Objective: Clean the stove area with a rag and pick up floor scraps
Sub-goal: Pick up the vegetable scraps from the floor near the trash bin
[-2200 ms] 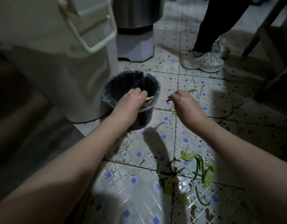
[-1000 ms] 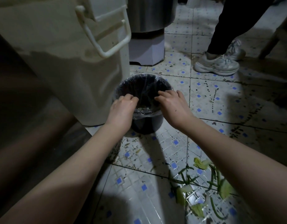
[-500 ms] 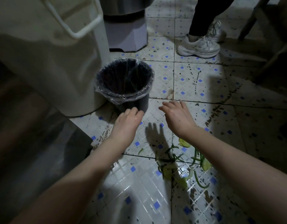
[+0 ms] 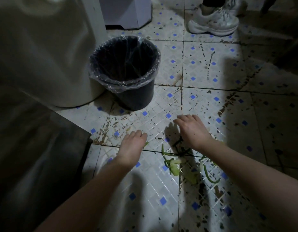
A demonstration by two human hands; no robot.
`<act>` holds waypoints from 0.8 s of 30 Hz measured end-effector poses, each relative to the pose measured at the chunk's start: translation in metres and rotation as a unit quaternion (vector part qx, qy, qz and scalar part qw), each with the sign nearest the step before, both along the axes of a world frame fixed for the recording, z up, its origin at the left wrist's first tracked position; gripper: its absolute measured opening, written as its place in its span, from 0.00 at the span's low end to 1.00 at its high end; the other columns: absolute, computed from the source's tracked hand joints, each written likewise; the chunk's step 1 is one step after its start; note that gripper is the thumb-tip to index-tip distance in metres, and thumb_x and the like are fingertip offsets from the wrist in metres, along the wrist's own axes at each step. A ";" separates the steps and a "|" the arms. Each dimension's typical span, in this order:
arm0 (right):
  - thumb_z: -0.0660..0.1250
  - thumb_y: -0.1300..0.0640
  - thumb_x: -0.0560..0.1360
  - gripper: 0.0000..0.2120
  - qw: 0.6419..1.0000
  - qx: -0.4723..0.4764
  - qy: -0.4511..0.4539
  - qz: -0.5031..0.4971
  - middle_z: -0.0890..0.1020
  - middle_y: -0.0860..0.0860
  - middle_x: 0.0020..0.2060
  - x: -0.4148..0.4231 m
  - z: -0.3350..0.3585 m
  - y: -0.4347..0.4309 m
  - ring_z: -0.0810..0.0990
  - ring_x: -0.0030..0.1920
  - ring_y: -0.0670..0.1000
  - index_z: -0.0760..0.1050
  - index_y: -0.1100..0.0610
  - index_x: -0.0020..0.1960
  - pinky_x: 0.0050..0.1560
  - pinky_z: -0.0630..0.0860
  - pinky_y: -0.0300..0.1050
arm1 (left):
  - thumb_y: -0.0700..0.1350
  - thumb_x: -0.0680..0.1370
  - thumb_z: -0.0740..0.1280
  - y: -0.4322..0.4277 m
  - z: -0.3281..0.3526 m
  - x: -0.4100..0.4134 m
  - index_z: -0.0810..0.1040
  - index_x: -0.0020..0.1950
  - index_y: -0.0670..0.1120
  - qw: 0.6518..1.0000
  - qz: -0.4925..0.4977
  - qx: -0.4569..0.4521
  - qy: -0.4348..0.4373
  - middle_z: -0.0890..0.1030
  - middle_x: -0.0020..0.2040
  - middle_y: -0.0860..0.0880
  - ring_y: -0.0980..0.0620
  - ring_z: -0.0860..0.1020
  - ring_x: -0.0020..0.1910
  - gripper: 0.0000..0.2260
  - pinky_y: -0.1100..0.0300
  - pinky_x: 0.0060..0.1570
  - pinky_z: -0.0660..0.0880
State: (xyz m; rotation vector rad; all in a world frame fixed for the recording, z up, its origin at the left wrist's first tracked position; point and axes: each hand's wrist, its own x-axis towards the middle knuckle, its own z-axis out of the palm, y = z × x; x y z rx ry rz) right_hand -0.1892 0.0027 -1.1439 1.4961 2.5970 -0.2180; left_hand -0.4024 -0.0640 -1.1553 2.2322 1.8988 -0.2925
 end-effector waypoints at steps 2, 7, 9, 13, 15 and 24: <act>0.67 0.64 0.70 0.26 1.000 -0.020 -0.016 -0.002 0.71 0.53 0.67 0.005 -0.005 0.000 0.67 0.66 0.55 0.67 0.54 0.67 0.69 0.59 0.52 | 0.30 0.69 0.66 -0.003 -0.011 0.001 0.68 0.60 0.46 0.999 -0.005 -0.033 0.015 0.73 0.58 0.45 0.45 0.72 0.57 0.23 0.54 0.54 0.70; 0.67 0.64 0.71 0.24 1.000 -0.029 -0.009 -0.006 0.72 0.53 0.65 0.012 -0.014 -0.004 0.69 0.65 0.55 0.68 0.55 0.66 0.68 0.61 0.50 | 0.39 0.76 0.66 -0.002 -0.029 0.002 0.67 0.63 0.46 0.999 0.005 -0.047 0.023 0.73 0.60 0.46 0.46 0.72 0.58 0.16 0.55 0.56 0.69; 0.66 0.65 0.71 0.24 0.999 -0.036 -0.004 -0.009 0.72 0.53 0.65 0.015 -0.017 -0.005 0.69 0.65 0.55 0.68 0.54 0.66 0.68 0.61 0.50 | 0.40 0.78 0.65 -0.001 -0.035 0.005 0.67 0.62 0.46 0.999 0.009 -0.045 0.013 0.73 0.59 0.46 0.48 0.72 0.56 0.14 0.56 0.54 0.70; 0.66 0.65 0.72 0.23 0.999 -0.041 0.000 -0.012 0.73 0.53 0.64 0.016 -0.018 -0.005 0.69 0.65 0.55 0.68 0.55 0.66 0.68 0.61 0.50 | 0.39 0.78 0.64 0.001 -0.042 0.007 0.68 0.60 0.46 0.999 0.022 -0.027 -0.016 0.75 0.56 0.47 0.49 0.73 0.52 0.13 0.59 0.48 0.69; 0.67 0.65 0.71 0.24 0.999 -0.041 0.002 -0.013 0.73 0.53 0.65 0.015 -0.018 -0.006 0.69 0.65 0.54 0.68 0.55 0.66 0.69 0.61 0.50 | 0.37 0.77 0.64 0.003 -0.043 0.007 0.68 0.59 0.45 0.999 0.033 -0.028 -0.027 0.75 0.55 0.46 0.49 0.74 0.52 0.12 0.60 0.46 0.68; 0.63 0.70 0.71 0.24 0.999 -0.030 0.031 -0.004 0.74 0.54 0.64 0.007 -0.021 -0.004 0.69 0.64 0.56 0.70 0.56 0.65 0.67 0.61 0.49 | 0.30 0.73 0.63 0.012 -0.043 0.003 0.68 0.60 0.44 0.998 0.045 -0.011 -0.031 0.75 0.54 0.45 0.49 0.73 0.52 0.18 0.59 0.51 0.70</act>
